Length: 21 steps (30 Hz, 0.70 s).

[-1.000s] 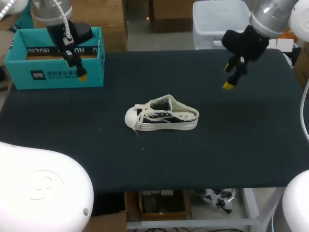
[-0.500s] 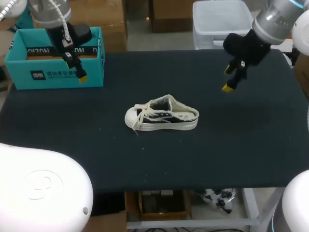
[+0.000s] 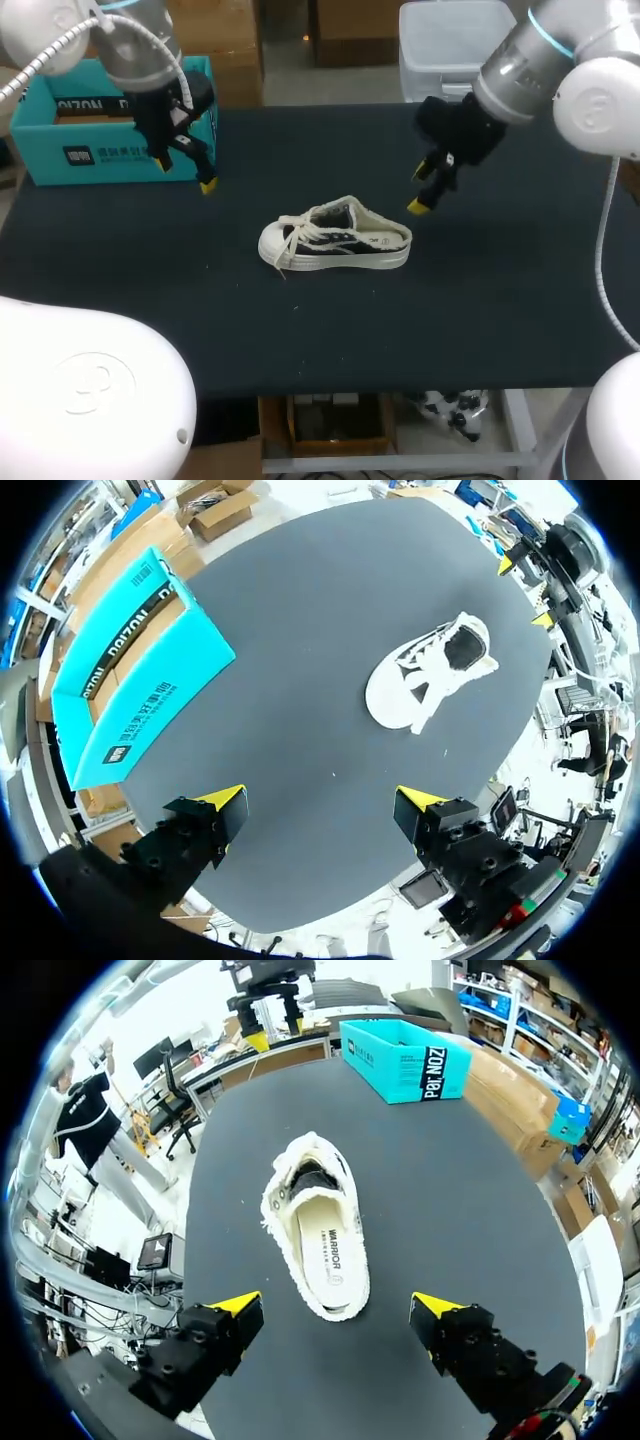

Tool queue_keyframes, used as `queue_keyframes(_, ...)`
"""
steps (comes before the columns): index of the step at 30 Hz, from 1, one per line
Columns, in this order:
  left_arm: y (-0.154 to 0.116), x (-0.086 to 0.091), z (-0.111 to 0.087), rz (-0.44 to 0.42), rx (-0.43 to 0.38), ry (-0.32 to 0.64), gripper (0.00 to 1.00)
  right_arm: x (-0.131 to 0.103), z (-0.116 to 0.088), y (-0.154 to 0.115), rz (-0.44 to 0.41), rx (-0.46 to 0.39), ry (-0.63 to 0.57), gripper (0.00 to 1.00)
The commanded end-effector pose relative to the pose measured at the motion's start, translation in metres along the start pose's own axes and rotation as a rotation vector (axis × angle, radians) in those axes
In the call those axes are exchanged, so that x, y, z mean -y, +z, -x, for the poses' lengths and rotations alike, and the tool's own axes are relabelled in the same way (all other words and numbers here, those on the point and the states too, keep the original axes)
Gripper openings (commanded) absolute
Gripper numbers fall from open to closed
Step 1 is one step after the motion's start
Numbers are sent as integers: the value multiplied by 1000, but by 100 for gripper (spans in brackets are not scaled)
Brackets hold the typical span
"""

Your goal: Open the shoe tongue, take the insole out of the shoe, put the insole back into the shoe, and pack the shoe into the shoebox

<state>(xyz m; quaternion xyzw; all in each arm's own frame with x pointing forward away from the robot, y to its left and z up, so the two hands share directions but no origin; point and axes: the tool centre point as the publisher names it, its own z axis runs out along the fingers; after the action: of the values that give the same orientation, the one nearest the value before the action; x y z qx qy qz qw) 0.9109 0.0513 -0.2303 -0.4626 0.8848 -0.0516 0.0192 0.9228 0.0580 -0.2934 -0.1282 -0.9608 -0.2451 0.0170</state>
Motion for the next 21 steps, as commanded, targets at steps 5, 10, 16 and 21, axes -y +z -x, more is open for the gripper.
queue_keyframes(5,7,2,-31,-31,40,-18,100,31,-18,39,126,58,43,100)
queue_keyframes(10,9,8,-50,-40,34,10,100,38,-16,53,205,80,41,100)
queue_keyframes(16,12,12,-66,-36,31,31,100,32,-12,70,262,71,15,100)
queue_keyframes(21,13,14,-72,-39,20,44,100,39,-11,79,291,67,26,100)
